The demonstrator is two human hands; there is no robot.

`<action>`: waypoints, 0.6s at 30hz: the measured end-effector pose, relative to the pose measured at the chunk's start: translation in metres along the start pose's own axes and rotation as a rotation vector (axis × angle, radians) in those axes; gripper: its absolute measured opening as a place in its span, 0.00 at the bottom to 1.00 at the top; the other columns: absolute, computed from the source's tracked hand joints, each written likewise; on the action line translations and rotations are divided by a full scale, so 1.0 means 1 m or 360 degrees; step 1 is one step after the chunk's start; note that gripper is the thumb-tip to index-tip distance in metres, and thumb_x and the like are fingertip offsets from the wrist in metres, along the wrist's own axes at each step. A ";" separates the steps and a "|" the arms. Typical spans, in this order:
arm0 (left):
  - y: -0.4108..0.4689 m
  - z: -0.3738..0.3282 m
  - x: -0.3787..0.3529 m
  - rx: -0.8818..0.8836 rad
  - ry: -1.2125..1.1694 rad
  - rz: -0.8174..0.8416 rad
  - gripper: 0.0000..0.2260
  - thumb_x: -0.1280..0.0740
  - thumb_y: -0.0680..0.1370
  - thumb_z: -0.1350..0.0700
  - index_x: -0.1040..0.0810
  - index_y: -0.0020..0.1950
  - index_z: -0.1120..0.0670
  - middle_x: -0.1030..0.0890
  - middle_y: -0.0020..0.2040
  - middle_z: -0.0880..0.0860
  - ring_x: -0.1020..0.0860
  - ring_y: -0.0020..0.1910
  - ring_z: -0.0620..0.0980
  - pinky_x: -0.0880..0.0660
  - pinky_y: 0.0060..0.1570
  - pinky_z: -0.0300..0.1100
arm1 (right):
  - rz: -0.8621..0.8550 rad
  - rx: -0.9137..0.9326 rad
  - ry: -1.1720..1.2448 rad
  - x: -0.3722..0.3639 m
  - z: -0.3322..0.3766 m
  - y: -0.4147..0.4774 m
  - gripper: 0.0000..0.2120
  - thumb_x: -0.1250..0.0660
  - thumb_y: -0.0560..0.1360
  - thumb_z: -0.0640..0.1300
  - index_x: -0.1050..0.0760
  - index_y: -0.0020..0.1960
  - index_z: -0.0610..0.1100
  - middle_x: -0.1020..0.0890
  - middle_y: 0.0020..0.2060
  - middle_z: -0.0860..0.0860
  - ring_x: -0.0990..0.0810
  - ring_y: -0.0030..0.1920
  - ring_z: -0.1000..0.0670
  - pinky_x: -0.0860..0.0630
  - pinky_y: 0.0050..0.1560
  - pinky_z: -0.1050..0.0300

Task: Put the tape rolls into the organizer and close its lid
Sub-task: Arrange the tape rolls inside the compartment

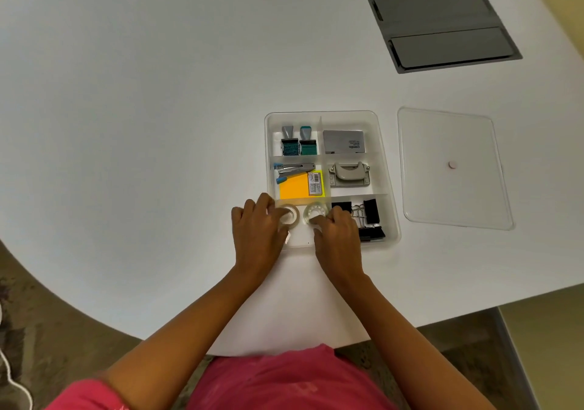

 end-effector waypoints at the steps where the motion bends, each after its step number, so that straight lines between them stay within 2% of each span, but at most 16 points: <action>1: -0.003 0.007 0.003 0.0129 -0.0152 -0.0032 0.11 0.27 0.71 0.52 0.18 0.51 0.53 0.20 0.49 0.54 0.23 0.47 0.54 0.32 0.46 0.47 | 0.0018 0.0061 0.0056 -0.001 0.003 0.001 0.09 0.24 0.65 0.31 0.18 0.45 0.35 0.18 0.39 0.39 0.19 0.39 0.40 0.20 0.38 0.52; 3: -0.011 0.025 0.000 0.0473 -0.0525 -0.0027 0.12 0.28 0.71 0.52 0.21 0.54 0.51 0.21 0.51 0.52 0.24 0.49 0.50 0.36 0.49 0.46 | 0.0125 0.0157 0.0128 -0.007 0.011 0.004 0.07 0.29 0.70 0.31 0.18 0.48 0.35 0.17 0.43 0.39 0.18 0.43 0.40 0.20 0.40 0.53; 5: -0.019 0.041 -0.008 0.0777 -0.0851 0.0005 0.12 0.27 0.71 0.53 0.22 0.53 0.51 0.22 0.50 0.50 0.25 0.48 0.47 0.34 0.51 0.44 | 0.0270 0.0210 0.0093 -0.018 0.017 0.007 0.10 0.33 0.73 0.30 0.19 0.54 0.36 0.18 0.50 0.40 0.19 0.51 0.40 0.22 0.47 0.52; 7: -0.024 0.049 -0.014 0.0918 -0.1044 0.0040 0.12 0.26 0.71 0.53 0.20 0.51 0.54 0.22 0.47 0.49 0.24 0.46 0.46 0.31 0.49 0.36 | 0.0412 0.0163 0.0057 -0.030 0.019 0.009 0.14 0.37 0.75 0.30 0.22 0.58 0.38 0.20 0.57 0.42 0.22 0.58 0.43 0.23 0.53 0.52; 9: -0.026 0.051 -0.017 0.0983 -0.1125 0.0056 0.09 0.26 0.71 0.53 0.19 0.48 0.54 0.20 0.44 0.48 0.24 0.42 0.42 0.33 0.43 0.29 | 0.0488 0.0081 0.0028 -0.038 0.020 0.012 0.14 0.38 0.77 0.33 0.24 0.61 0.39 0.21 0.59 0.42 0.23 0.59 0.43 0.24 0.55 0.52; 11: -0.026 0.051 -0.019 0.1013 -0.1139 0.0055 0.06 0.27 0.71 0.53 0.18 0.45 0.54 0.20 0.42 0.47 0.25 0.39 0.38 0.34 0.41 0.26 | 0.0486 0.0018 0.0042 -0.042 0.020 0.014 0.14 0.38 0.78 0.35 0.26 0.62 0.40 0.22 0.59 0.42 0.22 0.59 0.44 0.25 0.55 0.55; 15: -0.026 0.051 -0.019 0.1025 -0.1137 0.0061 0.04 0.27 0.71 0.54 0.18 0.43 0.53 0.22 0.39 0.44 0.25 0.38 0.38 0.34 0.39 0.26 | 0.0414 0.0038 0.0056 -0.044 0.021 0.013 0.13 0.38 0.77 0.33 0.24 0.60 0.39 0.21 0.58 0.42 0.22 0.58 0.44 0.25 0.52 0.56; 18: -0.027 0.052 -0.020 0.1019 -0.1125 0.0067 0.06 0.27 0.71 0.52 0.17 0.44 0.53 0.20 0.39 0.45 0.24 0.39 0.41 0.32 0.41 0.28 | 0.0331 0.0135 0.0097 -0.043 0.022 0.008 0.14 0.37 0.75 0.30 0.22 0.58 0.38 0.21 0.57 0.42 0.23 0.57 0.43 0.24 0.51 0.53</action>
Point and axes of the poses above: each hand's wrist, its own y-axis towards the middle knuckle, its own x-axis out of the back of the hand, z = x × y, the point moved 6 cm from there along y, towards the middle knuckle
